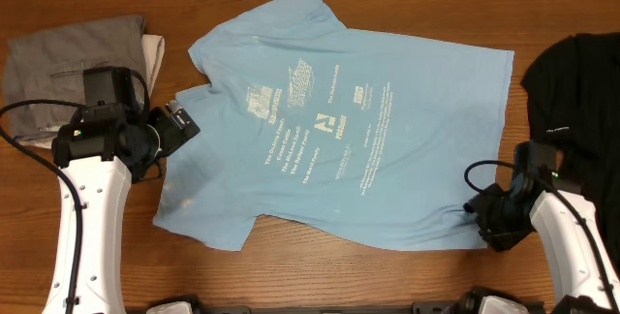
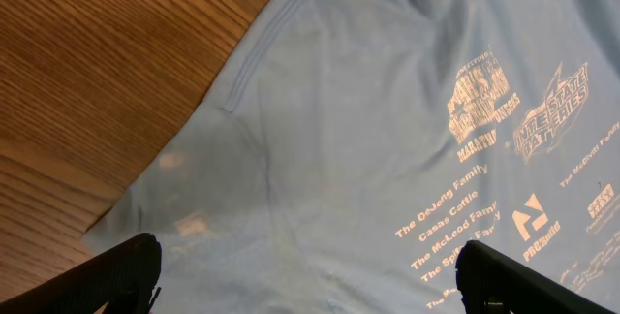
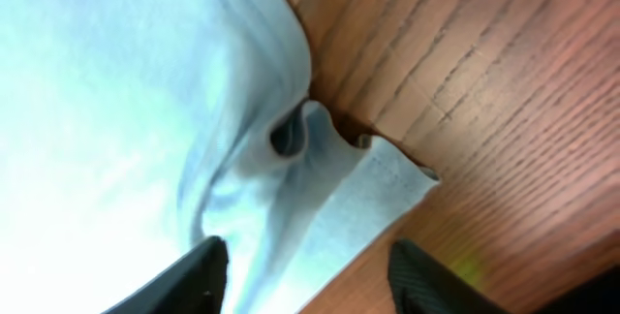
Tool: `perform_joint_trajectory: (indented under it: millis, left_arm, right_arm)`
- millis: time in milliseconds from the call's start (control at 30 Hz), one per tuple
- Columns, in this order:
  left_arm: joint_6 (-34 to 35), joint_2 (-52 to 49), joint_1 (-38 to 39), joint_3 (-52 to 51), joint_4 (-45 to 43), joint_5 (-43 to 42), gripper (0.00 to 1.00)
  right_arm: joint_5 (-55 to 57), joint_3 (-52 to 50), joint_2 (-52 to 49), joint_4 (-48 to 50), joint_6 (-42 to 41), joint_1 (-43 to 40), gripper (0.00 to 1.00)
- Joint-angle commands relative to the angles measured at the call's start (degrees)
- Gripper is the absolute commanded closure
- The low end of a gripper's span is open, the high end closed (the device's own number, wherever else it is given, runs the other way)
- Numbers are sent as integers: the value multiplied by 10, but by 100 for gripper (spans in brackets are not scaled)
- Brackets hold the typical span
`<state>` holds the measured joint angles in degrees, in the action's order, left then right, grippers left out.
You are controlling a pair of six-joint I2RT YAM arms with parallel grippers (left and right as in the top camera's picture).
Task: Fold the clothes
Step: 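Hold the lower-right hem corner closed in the right gripper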
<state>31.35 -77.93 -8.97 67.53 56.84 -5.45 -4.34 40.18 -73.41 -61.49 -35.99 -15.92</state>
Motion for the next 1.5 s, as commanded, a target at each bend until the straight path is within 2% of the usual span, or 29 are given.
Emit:
perform_joint_trajectory:
  millis: [0,67,100,433,667,733,867,933,1467]
  left_arm:
    - [-5,-3,4,1,-1,-4,0]
    - [-5,-3,4,1,-1,-4,0]
    - [-5,-3,4,1,-1,-4,0]
    - [-5,-3,4,1,-1,-4,0]
    - [-5,-3,4,1,-1,-4,0]
    - [-5,-3,4,1,-1,-4,0]
    - [-5,-3,4,1,-1,-4,0]
    - [-5,-3,4,1,-1,-4,0]
    - [-5,-3,4,1,-1,-4,0]
  right_arm:
    - [5,9,0,-2,-15,0,58]
    - [9,7,-6,-9,-33,-2,70]
    - [9,5,-8,-8,-33,-3,71]
    - [18,-21,-17,11,-48,-46,73]
    - [-1,-60,-41,70,-61,-48,73]
    - [3,-62,-49,85,-61,-48,69]
    - [9,-62,-64,99,-61,-48,49]
    - [8,-62,-72,100,-61,-48,44]
    - [-10,-62,-77,61,-60,-48,42]
